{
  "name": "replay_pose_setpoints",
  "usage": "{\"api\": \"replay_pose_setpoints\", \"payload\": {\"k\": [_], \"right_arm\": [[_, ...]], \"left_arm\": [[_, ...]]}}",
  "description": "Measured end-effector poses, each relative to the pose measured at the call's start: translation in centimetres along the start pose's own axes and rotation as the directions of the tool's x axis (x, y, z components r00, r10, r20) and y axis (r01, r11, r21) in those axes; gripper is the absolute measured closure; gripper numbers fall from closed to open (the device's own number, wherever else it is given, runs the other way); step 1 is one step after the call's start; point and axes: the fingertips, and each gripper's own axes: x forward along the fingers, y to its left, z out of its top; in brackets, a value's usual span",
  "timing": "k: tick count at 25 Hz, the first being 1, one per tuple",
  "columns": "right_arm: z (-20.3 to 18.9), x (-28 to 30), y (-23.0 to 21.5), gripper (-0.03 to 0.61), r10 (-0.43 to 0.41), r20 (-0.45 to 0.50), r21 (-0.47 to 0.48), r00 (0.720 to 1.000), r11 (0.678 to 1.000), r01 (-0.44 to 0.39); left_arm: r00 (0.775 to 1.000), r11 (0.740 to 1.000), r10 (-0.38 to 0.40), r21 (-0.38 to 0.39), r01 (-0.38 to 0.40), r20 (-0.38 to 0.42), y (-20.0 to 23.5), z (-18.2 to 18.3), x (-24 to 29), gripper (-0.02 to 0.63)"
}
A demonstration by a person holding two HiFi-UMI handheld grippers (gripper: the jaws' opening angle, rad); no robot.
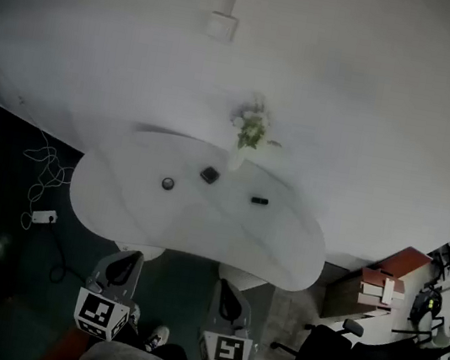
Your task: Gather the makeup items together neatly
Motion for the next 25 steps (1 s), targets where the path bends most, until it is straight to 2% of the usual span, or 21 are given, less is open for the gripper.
{"api": "replay_pose_setpoints", "payload": {"k": [8,13,17,22,25], "right_arm": [[0.2,0.2,-0.7,0.574,-0.012,0.006,0.018,1.0,1.0,0.012],[0.0,0.6,-1.2,0.574,-0.024,-0.005,-0.002,1.0,1.0,0.024],[-0.1,1.7,-1.1,0.574,-0.012,0.002,-0.011,1.0,1.0,0.012],[-0.8,3.5,-1.5,0.574,-0.018,-0.036,-0.016,0.999,1.0,0.017],[0.3,5.6,-1.3,0.574,0.004,-0.004,-0.024,1.0,1.0,-0.004]], "left_arm": [[1.0,1.0,-0.001,-0.003,0.001,-0.005,-0.2,0.1,0.6,0.604],[1.0,1.0,-0.004,0.0,0.004,-0.003,-0.3,0.1,1.1,0.604],[1.0,1.0,0.008,0.001,-0.008,-0.006,0.4,0.1,1.8,0.604],[1.0,1.0,0.028,-0.001,-0.028,-0.006,2.0,0.1,2.9,0.604],[0.999,0.999,0.042,-0.006,-0.042,-0.011,3.5,-0.1,4.2,0.604]]}}
